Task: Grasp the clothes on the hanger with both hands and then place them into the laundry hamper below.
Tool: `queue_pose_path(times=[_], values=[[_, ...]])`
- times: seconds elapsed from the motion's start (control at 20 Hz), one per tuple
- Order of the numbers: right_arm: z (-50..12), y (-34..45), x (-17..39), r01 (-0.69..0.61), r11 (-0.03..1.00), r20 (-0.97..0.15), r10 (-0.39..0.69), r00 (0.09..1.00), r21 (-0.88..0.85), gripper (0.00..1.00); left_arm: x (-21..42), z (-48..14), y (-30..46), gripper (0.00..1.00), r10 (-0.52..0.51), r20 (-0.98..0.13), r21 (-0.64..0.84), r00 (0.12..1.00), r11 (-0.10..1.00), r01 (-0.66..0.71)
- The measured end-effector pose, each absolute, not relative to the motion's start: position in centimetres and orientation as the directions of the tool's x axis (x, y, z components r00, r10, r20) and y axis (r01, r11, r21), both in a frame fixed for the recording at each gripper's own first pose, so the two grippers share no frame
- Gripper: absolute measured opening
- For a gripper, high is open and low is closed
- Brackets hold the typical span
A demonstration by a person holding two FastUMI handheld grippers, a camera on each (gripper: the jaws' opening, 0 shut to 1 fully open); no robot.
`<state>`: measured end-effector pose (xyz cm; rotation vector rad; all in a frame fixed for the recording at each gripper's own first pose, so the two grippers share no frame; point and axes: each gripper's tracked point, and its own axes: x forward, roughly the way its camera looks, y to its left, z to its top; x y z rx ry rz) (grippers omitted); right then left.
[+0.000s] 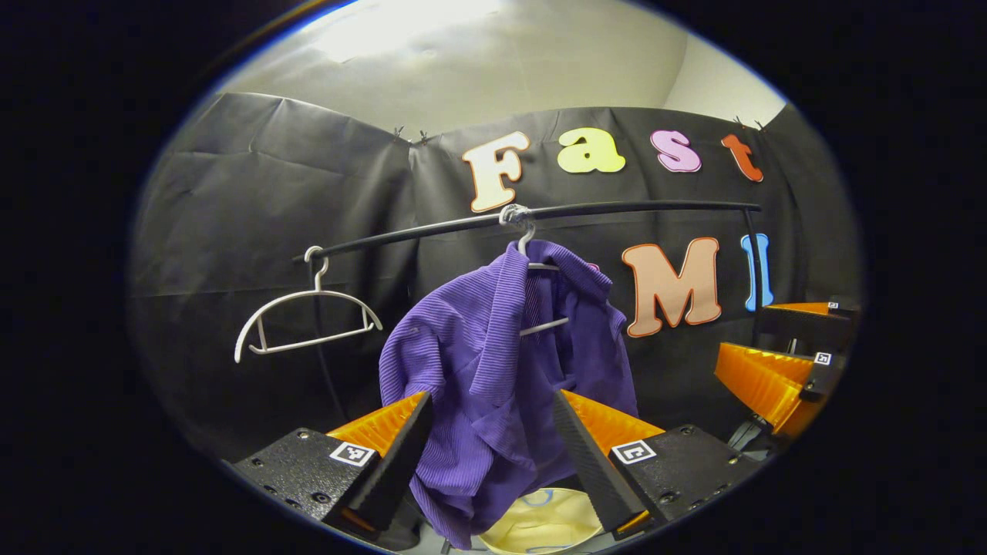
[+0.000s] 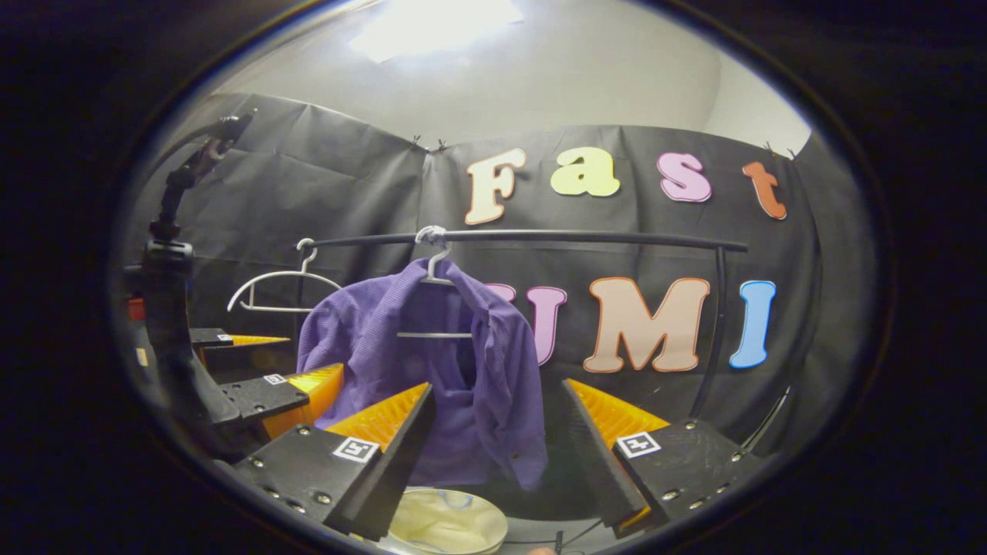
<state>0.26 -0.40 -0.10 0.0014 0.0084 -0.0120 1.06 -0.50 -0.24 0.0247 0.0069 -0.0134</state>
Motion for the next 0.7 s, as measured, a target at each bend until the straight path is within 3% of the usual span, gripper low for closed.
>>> queue_pose_path(times=[0.3, 0.7], values=[[-0.4, -1.0, 0.4, 0.036, 0.999, -0.019, -0.036, 0.999, -0.01, 0.96, 2.3, -1.0, -0.6, 0.97, -0.012, -0.027, 0.023, 1.0, 1.0, 0.013], [-1.0, -2.5, 0.2, 0.091, 0.995, -0.048, -0.093, 0.995, -0.033, 0.96, 6.9, -4.6, -0.2, 0.98, 0.077, -0.075, 0.022, 0.994, 0.997, -0.076]])
